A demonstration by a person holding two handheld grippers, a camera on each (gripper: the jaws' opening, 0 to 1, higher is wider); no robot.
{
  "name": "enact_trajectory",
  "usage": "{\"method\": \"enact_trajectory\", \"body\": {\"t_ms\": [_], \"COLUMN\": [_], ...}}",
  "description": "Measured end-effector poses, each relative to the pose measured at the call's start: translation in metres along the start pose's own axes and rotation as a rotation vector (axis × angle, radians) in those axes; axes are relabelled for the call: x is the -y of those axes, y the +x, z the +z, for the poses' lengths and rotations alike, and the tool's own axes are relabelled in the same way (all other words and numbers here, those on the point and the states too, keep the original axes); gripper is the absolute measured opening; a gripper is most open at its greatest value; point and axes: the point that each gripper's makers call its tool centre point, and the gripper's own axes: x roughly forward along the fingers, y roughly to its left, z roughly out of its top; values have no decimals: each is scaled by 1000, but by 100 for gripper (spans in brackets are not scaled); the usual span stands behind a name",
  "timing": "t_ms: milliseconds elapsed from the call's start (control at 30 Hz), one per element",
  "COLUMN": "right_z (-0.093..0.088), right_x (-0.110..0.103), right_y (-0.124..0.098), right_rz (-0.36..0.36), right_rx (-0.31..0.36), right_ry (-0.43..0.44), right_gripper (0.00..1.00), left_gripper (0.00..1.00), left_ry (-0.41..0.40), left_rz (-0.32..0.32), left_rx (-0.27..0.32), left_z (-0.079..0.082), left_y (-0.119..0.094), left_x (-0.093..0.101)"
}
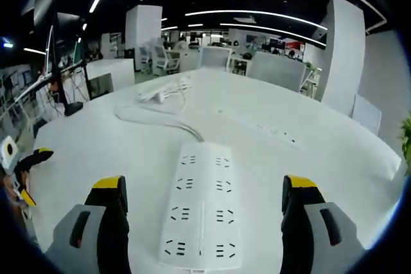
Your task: Straighten the power strip on the desk, plug the charger into it
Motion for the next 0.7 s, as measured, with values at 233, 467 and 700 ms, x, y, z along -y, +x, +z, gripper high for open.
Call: {"method": "enact_trajectory", "body": {"t_ms": [233, 467, 700], "right_z": [-5, -16, -20], "right_x": [3, 6, 9], "right_y": [10, 18, 23], "right_rz": [-1, -5, -20], "right_rx": [-63, -142, -205], "right_ry": [-10, -27, -58], "right_gripper": [100, 100, 100], "left_gripper": [99, 99, 99], "left_ry": [-2, -3, -4], "left_rz": [-2, -2, -2], "left_rx": [-5, -7, -7], "left_z": [-2, -2, -3], "left_y": [0, 0, 0], "left_x": [0, 1, 1]}}
